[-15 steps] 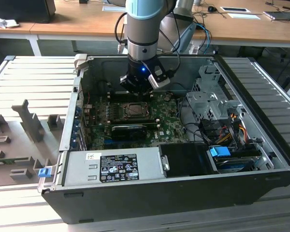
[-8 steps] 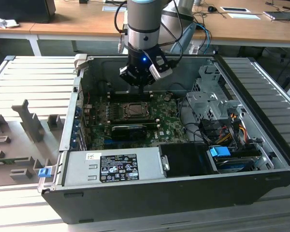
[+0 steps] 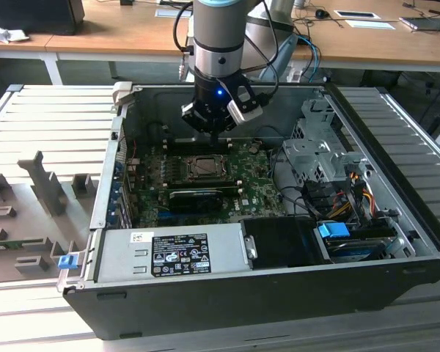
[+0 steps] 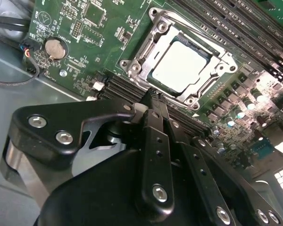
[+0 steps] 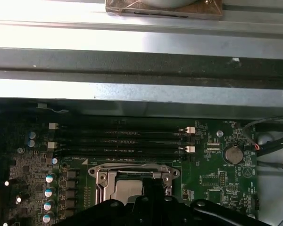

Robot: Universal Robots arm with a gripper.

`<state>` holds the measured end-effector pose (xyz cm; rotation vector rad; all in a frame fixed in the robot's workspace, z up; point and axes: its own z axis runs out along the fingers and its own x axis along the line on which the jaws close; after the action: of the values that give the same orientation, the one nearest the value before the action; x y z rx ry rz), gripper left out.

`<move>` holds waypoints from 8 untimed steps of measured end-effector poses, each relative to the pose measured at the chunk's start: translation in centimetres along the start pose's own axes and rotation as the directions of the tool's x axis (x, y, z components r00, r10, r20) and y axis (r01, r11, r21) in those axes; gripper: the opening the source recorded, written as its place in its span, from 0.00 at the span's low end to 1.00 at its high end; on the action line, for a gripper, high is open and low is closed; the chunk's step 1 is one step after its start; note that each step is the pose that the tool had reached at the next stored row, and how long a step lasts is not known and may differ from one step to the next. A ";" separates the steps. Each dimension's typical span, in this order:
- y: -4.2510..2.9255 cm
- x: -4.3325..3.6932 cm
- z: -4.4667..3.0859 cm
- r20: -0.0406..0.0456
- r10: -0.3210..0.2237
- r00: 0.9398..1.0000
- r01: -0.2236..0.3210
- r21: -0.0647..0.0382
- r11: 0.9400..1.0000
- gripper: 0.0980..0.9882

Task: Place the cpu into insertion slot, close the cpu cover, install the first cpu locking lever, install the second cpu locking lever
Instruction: 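Install the second cpu locking lever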

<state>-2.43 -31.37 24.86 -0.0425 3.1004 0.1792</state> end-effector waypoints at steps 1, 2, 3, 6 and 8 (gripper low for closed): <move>-0.04 0.00 0.00 0.000 0.000 1.000 0.000 0.000 1.000 0.01; -0.09 0.00 0.00 0.000 0.000 1.000 0.000 0.000 1.000 0.01; -0.13 0.00 -0.01 0.000 0.000 1.000 0.000 0.000 1.000 0.01; -0.28 0.01 -0.03 0.000 0.000 1.000 0.000 0.001 1.000 0.01; -0.58 0.01 -0.06 0.000 0.000 1.000 0.000 0.003 1.000 0.01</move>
<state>-2.43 -31.95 24.85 -0.0425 3.1007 0.1751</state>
